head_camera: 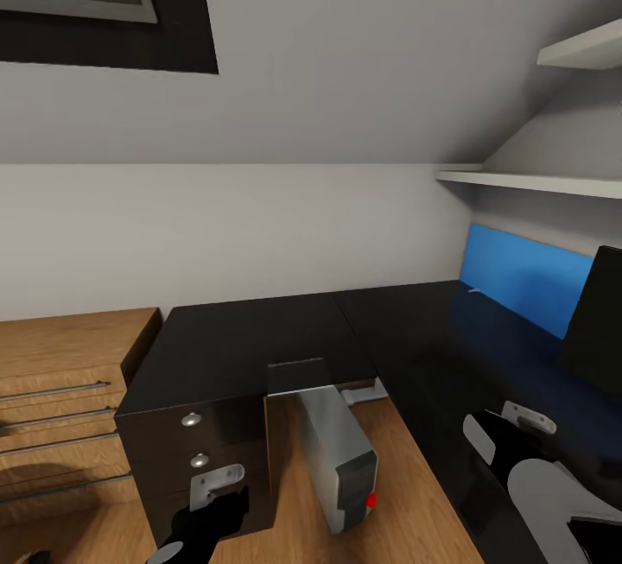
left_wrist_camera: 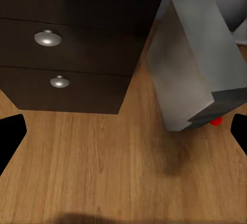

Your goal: In the bedroom, organize the workspace by keeping the computer under the desk, ensuring the monitor is on the desk, placing the keyboard on the desk next to the monitor, placing the mouse on the desk next to the keyboard, moving the folder from the swivel chair onto the desk next to the mouse, stacking the notebook on top of the folder with the pen on top of the notebook, and positioning the swivel chair next to the desk.

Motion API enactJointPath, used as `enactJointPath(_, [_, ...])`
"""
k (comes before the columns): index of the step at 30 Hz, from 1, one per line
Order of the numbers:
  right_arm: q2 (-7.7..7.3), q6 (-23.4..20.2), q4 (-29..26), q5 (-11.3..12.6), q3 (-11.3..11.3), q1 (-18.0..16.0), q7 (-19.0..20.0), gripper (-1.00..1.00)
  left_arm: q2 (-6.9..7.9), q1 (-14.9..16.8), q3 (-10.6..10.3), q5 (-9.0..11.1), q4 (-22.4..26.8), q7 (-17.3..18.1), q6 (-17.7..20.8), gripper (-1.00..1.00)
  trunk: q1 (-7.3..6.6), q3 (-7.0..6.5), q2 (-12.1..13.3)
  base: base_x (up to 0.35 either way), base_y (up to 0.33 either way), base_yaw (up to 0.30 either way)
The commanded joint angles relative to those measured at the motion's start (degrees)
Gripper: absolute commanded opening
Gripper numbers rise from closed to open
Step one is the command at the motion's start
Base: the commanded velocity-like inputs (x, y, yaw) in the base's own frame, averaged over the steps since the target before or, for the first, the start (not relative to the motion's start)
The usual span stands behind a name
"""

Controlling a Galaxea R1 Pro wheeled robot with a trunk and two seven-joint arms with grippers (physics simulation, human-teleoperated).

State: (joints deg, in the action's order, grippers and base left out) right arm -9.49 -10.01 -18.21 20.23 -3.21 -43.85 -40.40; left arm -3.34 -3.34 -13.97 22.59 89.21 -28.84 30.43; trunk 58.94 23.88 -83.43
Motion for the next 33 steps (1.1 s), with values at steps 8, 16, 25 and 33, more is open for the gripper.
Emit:
enactJointPath(8, [0.05, -0.27, -0.13, 0.25, 0.02, -0.01, -0.21, -1.00, 0.00, 0.03, -0.07, 0.61, 0.09, -0.52, 0.07, 1.00, 0.00, 0.05, -0.03, 0.000, 0.000, 0.000])
enactJointPath(16, [0.09, -0.14, -0.16, 0.25, 0.05, -0.01, -0.21, 1.00, 0.00, 0.02, -0.01, 0.61, 0.09, -0.52, 0.07, 1.00, 0.00, 0.05, -0.03, 0.000, 0.000, 0.000])
enactJointPath(25, [0.09, -0.10, -0.16, 0.25, 0.11, -0.01, -0.21, 1.00, 0.00, 0.02, -0.01, 0.61, 0.09, -0.51, 0.07, 1.00, 0.00, 0.05, -0.03, 0.000, 0.000, 0.000])
enactJointPath(33, [0.31, -0.10, -3.16, 0.25, 0.23, -0.01, -0.21, 1.00, 0.00, 0.02, -0.01, 0.61, 0.07, -0.51, 0.07, 1.00, 0.00, 0.05, -0.03, 0.000, 0.000, 0.000])
